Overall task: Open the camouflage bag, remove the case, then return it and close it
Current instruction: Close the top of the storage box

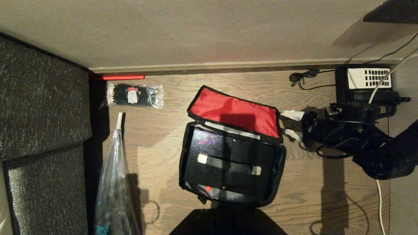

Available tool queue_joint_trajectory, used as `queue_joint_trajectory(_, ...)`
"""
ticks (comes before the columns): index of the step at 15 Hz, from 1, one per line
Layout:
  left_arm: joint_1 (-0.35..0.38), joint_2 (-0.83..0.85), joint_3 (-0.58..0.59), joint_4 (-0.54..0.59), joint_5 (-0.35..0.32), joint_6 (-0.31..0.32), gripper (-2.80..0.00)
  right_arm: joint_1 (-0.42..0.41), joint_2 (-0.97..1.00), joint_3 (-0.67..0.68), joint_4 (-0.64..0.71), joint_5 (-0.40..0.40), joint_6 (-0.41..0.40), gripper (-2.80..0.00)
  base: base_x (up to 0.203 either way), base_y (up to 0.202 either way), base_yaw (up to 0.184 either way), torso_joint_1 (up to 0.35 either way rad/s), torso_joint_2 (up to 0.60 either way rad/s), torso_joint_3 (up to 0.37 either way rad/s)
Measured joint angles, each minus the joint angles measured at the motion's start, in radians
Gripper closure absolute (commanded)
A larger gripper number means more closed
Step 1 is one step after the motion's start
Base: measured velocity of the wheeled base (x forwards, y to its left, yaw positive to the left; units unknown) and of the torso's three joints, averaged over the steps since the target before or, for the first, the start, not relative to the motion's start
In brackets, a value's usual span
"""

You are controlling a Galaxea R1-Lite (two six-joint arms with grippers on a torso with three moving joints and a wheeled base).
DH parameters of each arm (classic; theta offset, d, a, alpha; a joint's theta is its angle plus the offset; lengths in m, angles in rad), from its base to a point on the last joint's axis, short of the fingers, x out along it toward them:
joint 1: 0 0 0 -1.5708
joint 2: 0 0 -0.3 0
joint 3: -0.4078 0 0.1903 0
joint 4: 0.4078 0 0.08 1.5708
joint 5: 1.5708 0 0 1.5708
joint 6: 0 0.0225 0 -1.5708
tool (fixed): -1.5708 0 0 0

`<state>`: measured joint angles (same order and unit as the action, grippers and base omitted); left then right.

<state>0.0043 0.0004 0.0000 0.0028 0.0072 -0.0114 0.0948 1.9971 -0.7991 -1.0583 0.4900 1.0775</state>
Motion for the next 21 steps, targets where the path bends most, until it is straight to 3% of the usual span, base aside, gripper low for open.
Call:
queue_joint_trajectory(8, 0.0, 0.0, 0.0, 0.0, 0.0, -0.001, 0.0, 0.076, 0.118, -0.086, -0.165, 0.009, -0.013, -2.8, 0.0, 0.0, 0.0, 0.0, 0.0, 0.0)
queue_joint_trajectory(14, 0.0, 0.0, 0.0, 0.001, 0.0, 0.0, 0.0, 0.062, 0.19, -0.153, -0.177, -0.006, -0.114, -2.8, 0.0, 0.0, 0.0, 0.0, 0.0, 0.0)
queue_joint_trajectory(18, 0.0, 0.0, 0.0, 0.0, 0.0, -0.001, 0.0, 0.06, 0.22, -0.17, -0.222, -0.009, -0.116, -2.8, 0.0, 0.0, 0.0, 0.0, 0.0, 0.0)
queue_joint_trajectory(19, 0.0, 0.0, 0.0, 0.0, 0.0, -0.001, 0.0, 0.06, 0.226, -0.172, -0.235, -0.015, -0.116, 0.0, 0.0, 0.0, 0.0, 0.0, 0.0, 0.0)
queue_joint_trajectory(21, 0.0, 0.0, 0.0, 0.0, 0.0, 0.0, 0.0, 0.059, 0.237, -0.173, -0.271, -0.036, -0.117, 0.0, 0.0, 0.0, 0.0, 0.0, 0.0, 0.0)
